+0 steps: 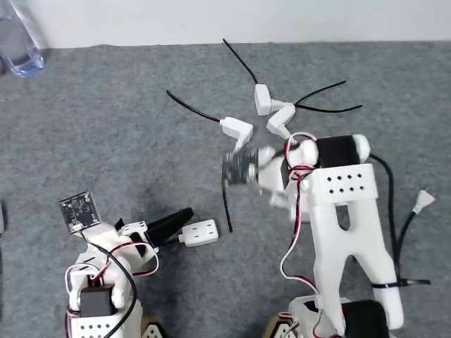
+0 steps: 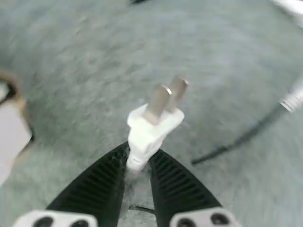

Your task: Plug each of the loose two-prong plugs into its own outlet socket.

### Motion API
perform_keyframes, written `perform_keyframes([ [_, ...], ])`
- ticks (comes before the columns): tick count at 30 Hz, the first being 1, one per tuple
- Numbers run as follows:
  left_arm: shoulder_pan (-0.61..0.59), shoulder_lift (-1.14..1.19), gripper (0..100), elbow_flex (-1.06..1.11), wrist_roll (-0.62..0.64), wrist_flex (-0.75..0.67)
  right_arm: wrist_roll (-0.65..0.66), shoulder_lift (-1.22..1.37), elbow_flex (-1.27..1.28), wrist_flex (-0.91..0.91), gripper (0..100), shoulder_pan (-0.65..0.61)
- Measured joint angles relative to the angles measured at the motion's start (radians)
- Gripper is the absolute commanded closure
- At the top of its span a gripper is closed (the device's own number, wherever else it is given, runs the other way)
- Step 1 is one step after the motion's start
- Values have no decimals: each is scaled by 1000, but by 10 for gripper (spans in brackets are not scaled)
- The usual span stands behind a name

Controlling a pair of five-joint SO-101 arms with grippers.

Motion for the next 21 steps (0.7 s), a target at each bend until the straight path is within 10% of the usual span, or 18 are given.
perform_keyframes([
  [5,2,0,349,0,0,0,241,61,123,0,991,-46],
  [21,2,0,349,0,0,0,-21,183,123,-123,946,-54],
])
